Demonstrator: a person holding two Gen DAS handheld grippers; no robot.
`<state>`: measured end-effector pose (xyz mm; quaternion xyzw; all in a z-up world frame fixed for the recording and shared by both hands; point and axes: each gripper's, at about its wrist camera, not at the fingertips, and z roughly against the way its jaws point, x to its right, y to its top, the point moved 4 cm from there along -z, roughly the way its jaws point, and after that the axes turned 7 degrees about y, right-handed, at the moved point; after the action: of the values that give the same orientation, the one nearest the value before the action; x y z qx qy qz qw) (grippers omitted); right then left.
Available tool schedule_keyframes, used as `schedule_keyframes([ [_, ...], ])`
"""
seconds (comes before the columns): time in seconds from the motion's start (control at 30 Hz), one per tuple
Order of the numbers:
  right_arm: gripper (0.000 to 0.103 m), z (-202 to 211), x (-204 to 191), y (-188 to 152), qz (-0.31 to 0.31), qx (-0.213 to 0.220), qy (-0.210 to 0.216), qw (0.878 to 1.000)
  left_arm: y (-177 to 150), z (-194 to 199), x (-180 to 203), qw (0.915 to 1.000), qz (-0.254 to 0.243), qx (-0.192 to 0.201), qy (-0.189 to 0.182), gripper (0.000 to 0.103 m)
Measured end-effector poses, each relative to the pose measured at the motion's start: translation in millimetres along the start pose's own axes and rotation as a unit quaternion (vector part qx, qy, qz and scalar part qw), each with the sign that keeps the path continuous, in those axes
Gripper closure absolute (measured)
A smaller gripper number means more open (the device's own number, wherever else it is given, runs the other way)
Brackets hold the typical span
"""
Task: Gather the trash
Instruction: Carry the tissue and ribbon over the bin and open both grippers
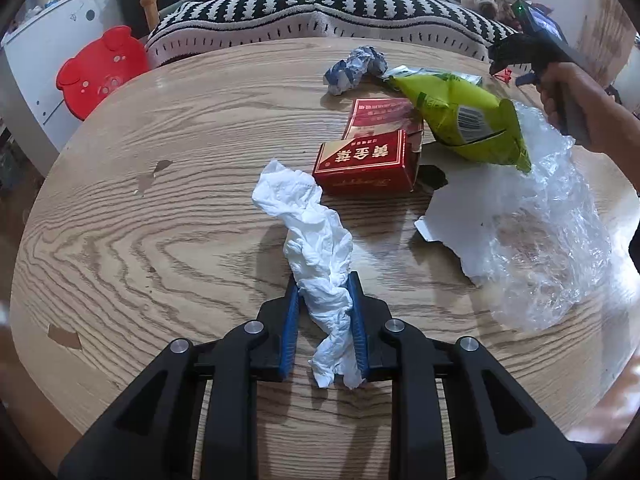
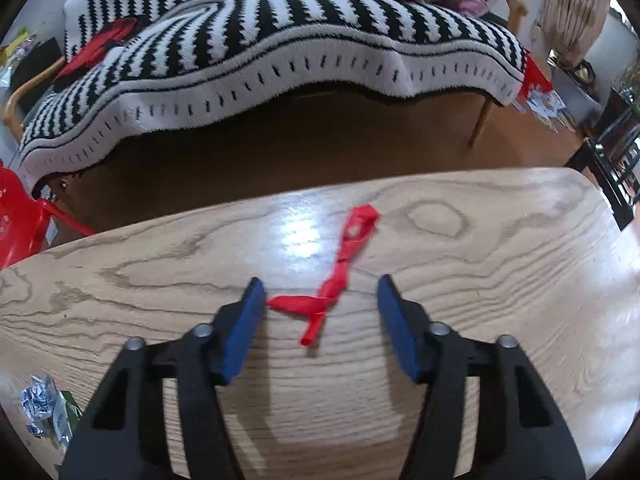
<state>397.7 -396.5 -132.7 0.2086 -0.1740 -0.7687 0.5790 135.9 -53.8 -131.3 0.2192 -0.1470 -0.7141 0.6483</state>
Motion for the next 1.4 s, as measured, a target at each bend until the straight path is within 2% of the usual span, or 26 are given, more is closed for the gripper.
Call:
schedule_keyframes([
  [0.07,0.078,0.9,-2.9,-3.5,0.008,-0.002,0.005,1.000,-1.1,0.6,-1.7,1.0000,0.005,-0.003,-0.003,0.080],
  [0.27,0.081,39.4,-3.5,-30.1,0.014,0.000,0.033,0.999,1.2,6.8,-6.8,0.9998,0.019,-0.001,-0.009,0.080],
  [0.4,0.081,101.2,-6.5,-63.0,0.032,0.019,0.059,0.998,1.0,20.0,-13.6,0.9995,0.027,0.010,-0.016,0.080],
  [0.57,0.081,172.9,-8.5,-127.3,0.050,0.025,0.087,0.995,-4.0,43.4,-19.8,0.9988,0.029,0.029,-0.028,0.080],
  [0.7,0.081,222.4,-8.0,-195.1,0.056,0.027,0.109,0.992,-14.7,64.9,-22.8,0.9976,0.030,0.047,-0.041,0.081],
  [0.87,0.081,276.2,-16.6,-280.9,0.067,0.042,0.140,0.987,-44.1,94.6,-18.5,0.9962,0.010,0.063,-0.059,0.081],
  [0.93,0.081,292.5,-21.8,-310.3,0.072,0.049,0.153,0.984,-60.0,101.0,-15.7,0.9959,0.002,0.057,-0.070,0.081],
  [1.03,0.081,311.9,-33.7,-350.7,0.088,0.056,0.171,0.980,-86.7,107.8,-13.9,0.9958,-0.014,0.045,-0.078,0.081],
  [1.17,0.081,325.2,-43.2,-393.0,0.093,0.048,0.197,0.975,-114.1,118.9,-11.6,0.9952,-0.037,0.048,-0.076,0.081],
  [1.3,0.081,331.5,-53.6,-431.0,0.103,0.027,0.216,0.970,-135.2,128.4,-12.0,0.9938,-0.047,0.044,-0.090,0.081],
  [1.4,0.080,330.7,-58.2,-456.6,0.112,0.005,0.227,0.968,-152.1,132.8,-12.8,0.9937,-0.057,0.043,-0.086,0.081],
])
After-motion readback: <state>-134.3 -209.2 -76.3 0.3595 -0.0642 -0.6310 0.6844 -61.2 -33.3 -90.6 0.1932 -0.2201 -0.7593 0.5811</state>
